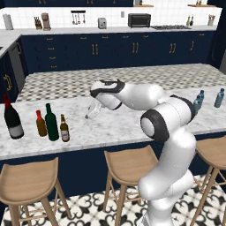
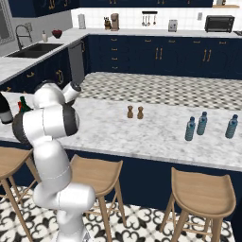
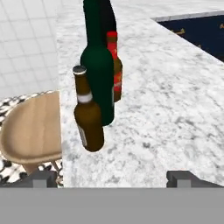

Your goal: Move the plastic bottles in the middle to the plastics group, and the glass bottles in the middle to the glass group.

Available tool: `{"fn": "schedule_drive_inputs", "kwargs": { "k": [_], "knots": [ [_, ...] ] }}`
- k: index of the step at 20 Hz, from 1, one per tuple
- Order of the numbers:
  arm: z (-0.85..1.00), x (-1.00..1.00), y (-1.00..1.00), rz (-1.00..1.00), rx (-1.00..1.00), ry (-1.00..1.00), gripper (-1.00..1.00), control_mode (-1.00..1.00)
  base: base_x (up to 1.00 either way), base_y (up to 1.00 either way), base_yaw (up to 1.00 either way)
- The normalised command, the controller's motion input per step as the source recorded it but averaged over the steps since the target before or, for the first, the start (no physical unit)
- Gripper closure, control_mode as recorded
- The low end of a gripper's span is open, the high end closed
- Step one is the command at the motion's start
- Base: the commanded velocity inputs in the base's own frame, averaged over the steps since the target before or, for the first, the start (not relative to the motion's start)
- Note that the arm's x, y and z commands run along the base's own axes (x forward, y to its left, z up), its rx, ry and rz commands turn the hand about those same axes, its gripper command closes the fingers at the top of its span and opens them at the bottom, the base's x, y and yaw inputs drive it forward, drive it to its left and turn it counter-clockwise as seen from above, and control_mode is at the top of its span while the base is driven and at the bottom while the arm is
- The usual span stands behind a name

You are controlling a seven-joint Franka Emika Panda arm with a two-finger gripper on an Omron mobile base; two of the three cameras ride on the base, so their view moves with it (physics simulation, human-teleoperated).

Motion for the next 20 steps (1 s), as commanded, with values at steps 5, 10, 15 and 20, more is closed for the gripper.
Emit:
{"fn": "schedule_drive_inputs", "kwargs": {
  "k": [5,10,15,20],
  "knots": [
    [0.23,-0.13,-0.55,-0.55,-0.2,0.29,-1.0,-1.0,0.0,0.0,0.0],
    [0.23,-0.19,-0.68,-0.39,-0.18,0.17,-1.0,-1.0,0.0,0.0,0.0],
    [0.22,-0.27,-0.75,-0.29,-0.13,0.01,-1.0,-1.0,0.0,0.0,0.0],
    [0.11,-0.58,-0.86,-0.11,0.0,-0.06,-1.0,-1.0,0.0,0.0,0.0]
  ]
}}
